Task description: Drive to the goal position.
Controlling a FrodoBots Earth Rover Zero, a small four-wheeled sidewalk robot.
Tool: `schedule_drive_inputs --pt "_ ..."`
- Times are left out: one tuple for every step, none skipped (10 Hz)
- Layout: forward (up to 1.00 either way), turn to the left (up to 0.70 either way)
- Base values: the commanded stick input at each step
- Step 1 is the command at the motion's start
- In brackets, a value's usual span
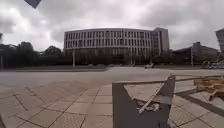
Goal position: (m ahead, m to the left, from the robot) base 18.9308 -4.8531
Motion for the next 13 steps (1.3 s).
schedule_drive_inputs --pt "0.00 0.00" --pt "0.00 0.00" --pt "0.00 0.00" --pt "0.00 0.00" --pt "0.02 0.00" --pt "0.07 0.00" --pt "0.00 0.00" --pt "0.00 0.00" --pt "0.00 0.00" --pt "0.00 0.00" --pt "0.04 0.00" --pt "0.07 0.00" --pt "0.85 0.00"
